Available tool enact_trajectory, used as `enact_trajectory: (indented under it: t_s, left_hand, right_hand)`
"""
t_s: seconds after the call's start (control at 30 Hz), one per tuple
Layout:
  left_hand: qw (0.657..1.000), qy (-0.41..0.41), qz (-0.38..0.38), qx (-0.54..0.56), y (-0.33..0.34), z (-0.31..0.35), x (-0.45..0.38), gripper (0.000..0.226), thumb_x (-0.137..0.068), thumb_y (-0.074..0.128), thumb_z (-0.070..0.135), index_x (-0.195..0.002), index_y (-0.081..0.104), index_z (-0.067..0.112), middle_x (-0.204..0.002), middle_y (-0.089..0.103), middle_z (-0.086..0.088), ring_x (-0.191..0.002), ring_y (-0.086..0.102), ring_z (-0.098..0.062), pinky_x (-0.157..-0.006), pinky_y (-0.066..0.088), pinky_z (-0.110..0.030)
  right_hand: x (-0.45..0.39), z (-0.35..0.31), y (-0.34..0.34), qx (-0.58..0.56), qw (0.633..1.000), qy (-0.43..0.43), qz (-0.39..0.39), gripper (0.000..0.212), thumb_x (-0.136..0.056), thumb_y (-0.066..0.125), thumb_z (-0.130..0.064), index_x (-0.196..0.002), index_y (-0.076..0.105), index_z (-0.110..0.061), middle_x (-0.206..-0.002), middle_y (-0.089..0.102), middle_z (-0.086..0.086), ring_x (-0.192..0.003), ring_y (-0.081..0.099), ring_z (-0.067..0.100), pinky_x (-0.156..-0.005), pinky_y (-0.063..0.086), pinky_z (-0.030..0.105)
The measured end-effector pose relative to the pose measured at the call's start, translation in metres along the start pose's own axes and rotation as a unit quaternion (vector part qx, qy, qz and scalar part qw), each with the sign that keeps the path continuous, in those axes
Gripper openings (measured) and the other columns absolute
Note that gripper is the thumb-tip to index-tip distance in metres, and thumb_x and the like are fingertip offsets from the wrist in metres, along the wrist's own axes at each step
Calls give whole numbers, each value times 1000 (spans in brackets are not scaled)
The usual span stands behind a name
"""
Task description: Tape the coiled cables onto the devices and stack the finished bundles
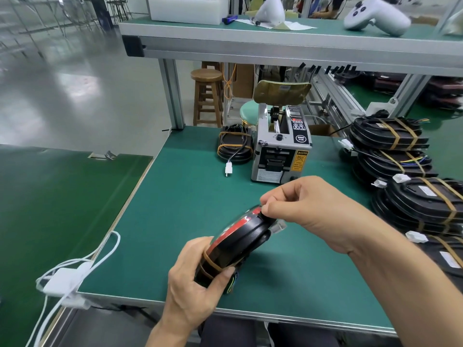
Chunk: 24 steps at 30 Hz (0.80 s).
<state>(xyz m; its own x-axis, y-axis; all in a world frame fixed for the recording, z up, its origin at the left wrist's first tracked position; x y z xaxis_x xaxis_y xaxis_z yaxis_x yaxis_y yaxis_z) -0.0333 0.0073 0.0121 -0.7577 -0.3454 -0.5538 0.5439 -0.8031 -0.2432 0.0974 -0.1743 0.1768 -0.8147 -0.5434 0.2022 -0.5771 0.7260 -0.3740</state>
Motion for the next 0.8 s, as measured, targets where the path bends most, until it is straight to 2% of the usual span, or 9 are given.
enact_trajectory:
  t_s: [0.17, 0.6, 0.8]
  left_hand:
    - [1000, 1, -1, -9, 1, 0, 0, 42, -95, 78, 46, -127, 69, 20, -115, 73, -5, -102, 73, -29, -83, 60, -43]
    - [1000, 4, -1, -11, 0, 1, 0, 43, -95, 77, 47, -126, 70, 17, -114, 72, -5, -100, 73, -29, -82, 60, -44]
    - [1000, 14, 1, -17, 0, 3, 0, 40, -93, 78, 41, -126, 69, 20, -115, 72, -3, -101, 73, -28, -83, 60, -40]
  right_hand:
    - [0, 0, 2, 10, 1000, -7, -5, 65, -55, 73, -50, -76, 56, 9, -116, 55, 36, -88, 40, 15, -82, 23, 39]
    - [-2, 3, 3, 10, 1000, -8, -8, 66, -57, 73, -48, -80, 55, 11, -114, 53, 41, -86, 38, 16, -80, 23, 38]
    - [0, 0, 2, -1, 1000, -11, -15, 70, -57, 73, -47, -83, 54, 15, -118, 50, 43, -89, 37, 16, -82, 23, 38]
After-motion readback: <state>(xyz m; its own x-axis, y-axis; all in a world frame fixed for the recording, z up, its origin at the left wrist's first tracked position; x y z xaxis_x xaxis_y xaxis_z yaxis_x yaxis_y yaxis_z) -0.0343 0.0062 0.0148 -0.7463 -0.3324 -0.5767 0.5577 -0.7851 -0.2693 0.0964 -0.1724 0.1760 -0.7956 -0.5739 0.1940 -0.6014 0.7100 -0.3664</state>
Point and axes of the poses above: each hand's wrist, its own x-axis away from the middle knuckle, its own y-axis out of the palm, z = x × y, the point moved 4 cm from there along -x, towards the middle knuckle
